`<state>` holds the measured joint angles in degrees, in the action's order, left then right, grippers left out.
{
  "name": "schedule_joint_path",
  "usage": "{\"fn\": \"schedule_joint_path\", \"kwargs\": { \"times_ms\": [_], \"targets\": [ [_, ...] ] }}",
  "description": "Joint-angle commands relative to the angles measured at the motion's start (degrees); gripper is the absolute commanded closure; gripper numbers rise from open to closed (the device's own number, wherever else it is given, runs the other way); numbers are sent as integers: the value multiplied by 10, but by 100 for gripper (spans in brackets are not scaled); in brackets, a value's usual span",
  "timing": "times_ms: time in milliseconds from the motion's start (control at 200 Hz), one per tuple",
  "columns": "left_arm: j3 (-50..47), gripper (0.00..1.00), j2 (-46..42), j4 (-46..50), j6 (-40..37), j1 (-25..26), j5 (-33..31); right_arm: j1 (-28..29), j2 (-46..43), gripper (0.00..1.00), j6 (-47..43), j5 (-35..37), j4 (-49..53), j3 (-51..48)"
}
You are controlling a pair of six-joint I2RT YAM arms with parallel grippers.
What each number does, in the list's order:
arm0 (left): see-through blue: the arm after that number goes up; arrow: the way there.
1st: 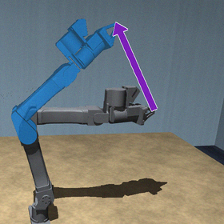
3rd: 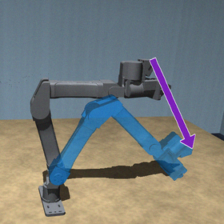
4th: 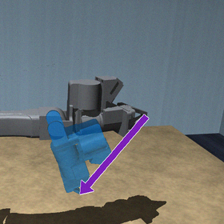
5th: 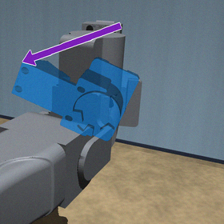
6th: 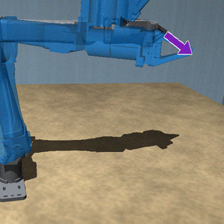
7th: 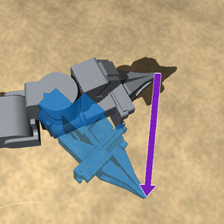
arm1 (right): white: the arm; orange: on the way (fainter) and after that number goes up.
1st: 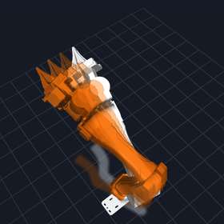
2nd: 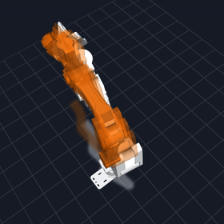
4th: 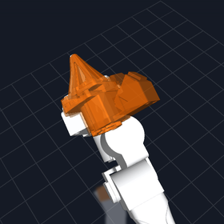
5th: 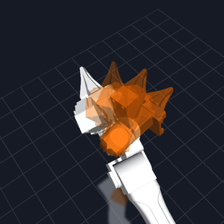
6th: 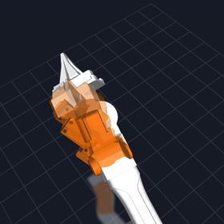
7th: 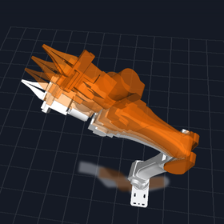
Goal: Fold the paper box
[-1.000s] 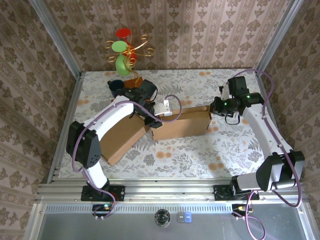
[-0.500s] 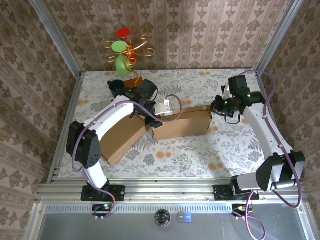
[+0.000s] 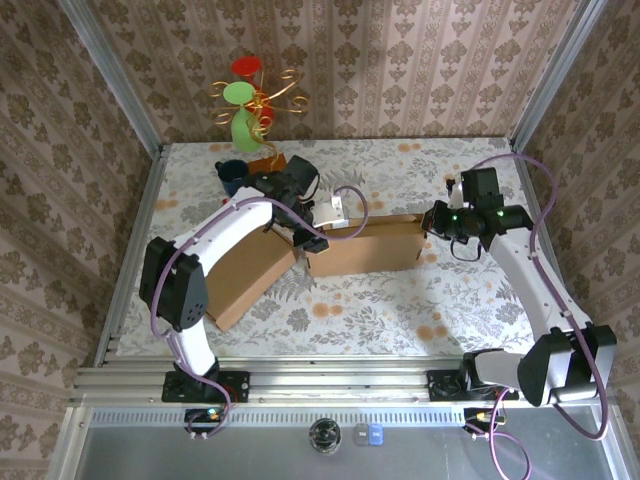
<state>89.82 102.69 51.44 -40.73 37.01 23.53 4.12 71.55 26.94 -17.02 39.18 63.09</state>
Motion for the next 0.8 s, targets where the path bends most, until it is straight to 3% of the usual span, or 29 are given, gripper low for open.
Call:
{"fn": "schedule_joint_path", "kwargs": {
  "times_ms": [0,215,400,795],
  "targets": [
    [16,65,18,9,53,-23,-44,-4,-28,100,-29,27,7,-36],
    [20,64,20,6,57,-28,-41,-2,-60,100,-88,55,-55,-86],
    [27,51,19,0,67,-29,-51,2,-75,100,-103,92,-70,-103],
    [10,34,-13,-33,126,-26,-34,53,-70,100,-47,173,-96,-103]
  ]
}}
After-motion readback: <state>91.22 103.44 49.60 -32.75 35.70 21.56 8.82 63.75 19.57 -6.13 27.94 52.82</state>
